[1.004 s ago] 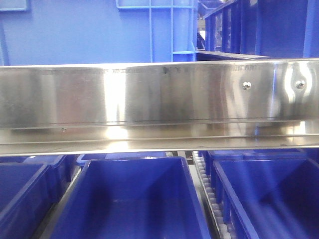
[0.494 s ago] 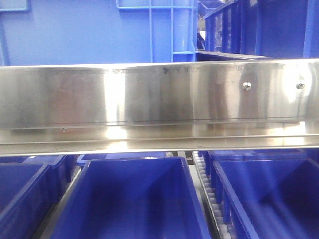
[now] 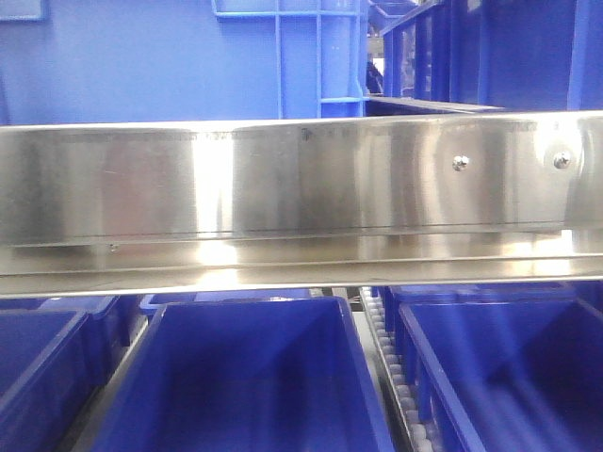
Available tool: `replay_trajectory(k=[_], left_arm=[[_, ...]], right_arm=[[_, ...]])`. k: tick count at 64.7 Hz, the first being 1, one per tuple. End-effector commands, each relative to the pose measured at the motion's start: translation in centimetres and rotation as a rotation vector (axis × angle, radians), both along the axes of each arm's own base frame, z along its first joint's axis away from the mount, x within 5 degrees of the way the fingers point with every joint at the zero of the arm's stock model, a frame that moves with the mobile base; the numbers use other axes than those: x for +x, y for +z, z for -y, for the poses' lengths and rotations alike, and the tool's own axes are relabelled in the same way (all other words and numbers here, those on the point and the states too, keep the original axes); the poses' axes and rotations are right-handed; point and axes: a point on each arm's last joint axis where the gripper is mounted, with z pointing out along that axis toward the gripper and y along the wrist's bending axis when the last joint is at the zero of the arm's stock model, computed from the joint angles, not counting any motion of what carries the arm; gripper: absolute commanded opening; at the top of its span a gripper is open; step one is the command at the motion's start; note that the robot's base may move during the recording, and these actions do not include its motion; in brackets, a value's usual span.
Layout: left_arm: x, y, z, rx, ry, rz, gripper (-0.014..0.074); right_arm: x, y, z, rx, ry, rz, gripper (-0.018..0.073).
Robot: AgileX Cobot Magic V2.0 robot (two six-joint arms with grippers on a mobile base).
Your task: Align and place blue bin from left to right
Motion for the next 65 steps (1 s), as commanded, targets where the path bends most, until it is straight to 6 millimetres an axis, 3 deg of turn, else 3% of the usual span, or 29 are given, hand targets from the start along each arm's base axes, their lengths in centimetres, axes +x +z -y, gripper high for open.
replay_trajectory(k=[1,13,23,30,44,52,65], left_arm=[[1.4,1.0,0.9,-0.022,-0.04,-0.054,0.0599],[5.4,3.0,2.2,-0.005,-0.051,-0.195,0.0599],[8.2,4.7,3.0,-0.01,-0.051,-0.232,0.0599],[9.5,5.4,3.4,-0.011,-0.05,-0.26,0.0599],[12.8,4.2,3.5,-0.009,-0.02,-0.403,0.0599],[14.5,3.1,2.0,-0.03,0.034,-0.476,0.0599],[16.3,1.7,0.1,0.016,0.085,-0.534,0.0599]], right_arm=[[1.9,1.3,-0.9,-0.026,0.063,-0.041,0.0568],[5.7,3.2,-3.4,-0.059,0.195,-0.116,0.0568],[9.1,3.4,-6.3,-0.098,0.285,-0.188,0.0568],[11.6,3.1,-7.7,-0.136,0.254,-0.272,0.0568],[16.5,2.6,-9.2,-0.138,-0.001,-0.464,0.0568],[18.5,2.1,-10.1,-0.152,-0.032,-0.56,0.0568],[21.6,2.9,-12.0,-0.077,-0.006,-0.523,0.0568]])
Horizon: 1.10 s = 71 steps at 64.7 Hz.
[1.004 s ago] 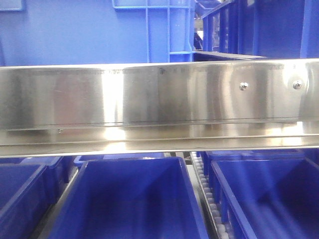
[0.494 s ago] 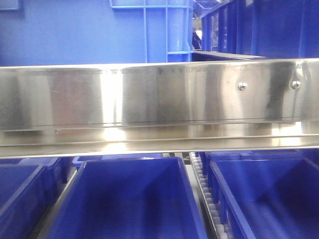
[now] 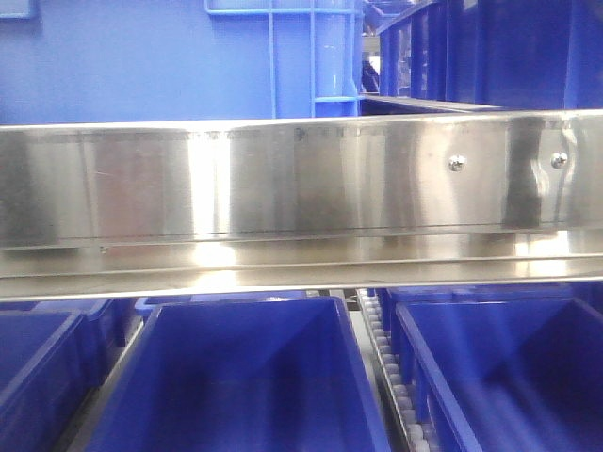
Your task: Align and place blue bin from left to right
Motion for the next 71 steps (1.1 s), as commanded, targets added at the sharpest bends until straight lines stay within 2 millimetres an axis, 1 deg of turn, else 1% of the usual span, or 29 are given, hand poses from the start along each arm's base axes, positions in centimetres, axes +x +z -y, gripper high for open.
replay_trajectory(k=[1,6,14,23,29,31,35,36,45,50,56,71], left_arm=[[0.6,-0.4,-0.5,0.022,-0.002,-0.023,0.0599],[1.3,-1.1,-0.6,0.038,0.005,-0.057,0.0599],[2.6,-1.8,-0.6,0.042,0.005,-0.11,0.0599],[3.8,-1.4,-0.8,0.071,0.022,-0.105,0.0599],[4.6,-1.1,-0.9,0.07,0.027,-0.092,0.0599],[5.0,-1.2,-0.9,0.07,0.029,-0.093,0.0599],[5.6,-1.6,-1.0,0.071,0.031,-0.101,0.0599],[5.8,-1.7,-1.1,0.071,0.036,-0.105,0.0599],[7.3,-3.2,-1.5,0.069,0.047,-0.144,0.0599],[7.9,-3.9,-1.9,0.068,0.056,-0.161,0.0599],[8.8,-4.8,-2.0,0.061,0.056,-0.186,0.0599],[9.9,-6.1,-2.0,0.075,0.041,-0.211,0.0599]], right_arm=[[0.9,0.8,-0.7,0.038,0.006,0.042,0.0568],[2.0,0.7,-1.3,0.053,0.01,0.052,0.0568],[3.8,-0.2,-2.2,0.052,0.008,0.05,0.0568],[5.4,-1.8,-2.8,0.034,0.005,0.013,0.0568],[6.3,-2.9,-3.0,0.022,-0.001,-0.011,0.0568],[6.7,-3.2,-2.8,0.019,-0.01,-0.017,0.0568],[7.3,-4.0,-2.9,0.011,-0.015,-0.033,0.0568],[7.5,-4.1,-2.7,0.009,-0.023,-0.037,0.0568],[8.9,-5.7,-2.4,0.032,-0.034,-0.085,0.0568],[9.4,-6.4,-2.6,0.059,-0.023,-0.115,0.0568],[9.6,-6.8,-2.8,0.064,-0.018,-0.127,0.0568],[10.1,-7.6,-3.1,0.058,-0.018,-0.146,0.0568]])
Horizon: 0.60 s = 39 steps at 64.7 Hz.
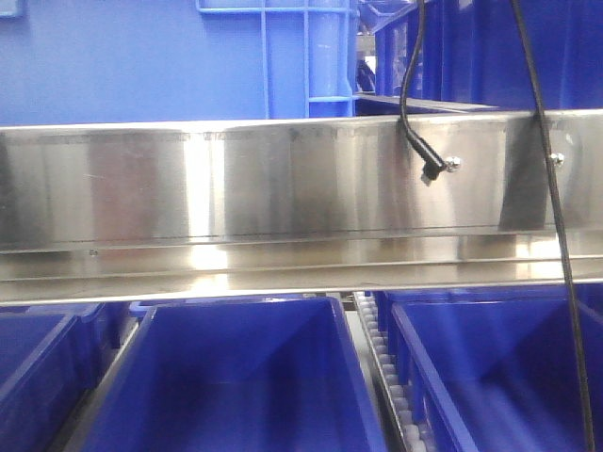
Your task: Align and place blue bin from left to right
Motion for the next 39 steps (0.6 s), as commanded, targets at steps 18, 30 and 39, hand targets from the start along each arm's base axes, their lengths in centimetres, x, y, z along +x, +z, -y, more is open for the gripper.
replay_trajectory(k=[18,30,39], left_arm=[[0.6,-0.4,0.1,-0.009,-0.01,0.003,0.0599],[0.6,-0.4,0.1,-0.009,-0.01,0.003,0.0599],[0.7,-0.4,0.1,-0.009,-0.011,0.007,0.0599]], right_arm=[[0.7,-1.0,-0.7,-0.014,0.019,-0.002,0.0568],[0.9,-1.4,-0.9,-0.029,0.018,-0.006,0.0568],[1.0,-1.4,-0.6,-0.053,0.006,0.005,0.0568]])
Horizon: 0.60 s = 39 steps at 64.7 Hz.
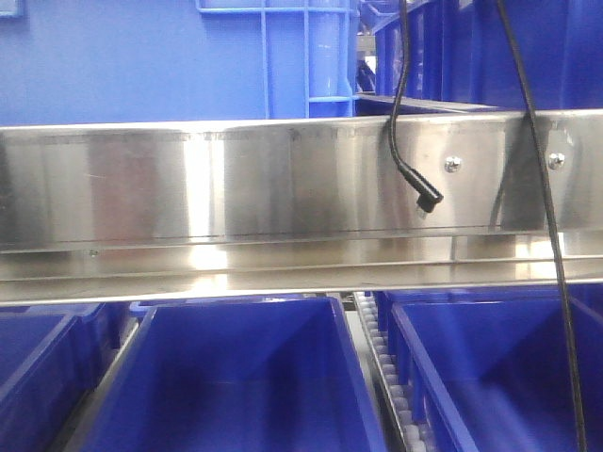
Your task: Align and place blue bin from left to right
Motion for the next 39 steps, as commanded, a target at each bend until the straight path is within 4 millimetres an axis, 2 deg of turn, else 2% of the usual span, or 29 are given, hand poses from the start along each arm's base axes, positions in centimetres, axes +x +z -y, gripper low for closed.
replay_trajectory(k=[1,19,39], left_arm=[[0.08,0.33,-0.01,-0.008,-0.001,0.025,0.0599],[0.18,0.38,-0.01,-0.008,-0.002,0.036,0.0599],[0.86,-0.54,0.01,-0.008,-0.001,0.011,0.0599]], right_arm=[[0.04,0.55,0.3,-0.024,-0.006,0.039,0.0568],[0.05,0.47,0.2,-0.025,-0.004,0.037,0.0568],[0.4,0.04,0.03,-0.025,-0.003,0.039,0.0568]])
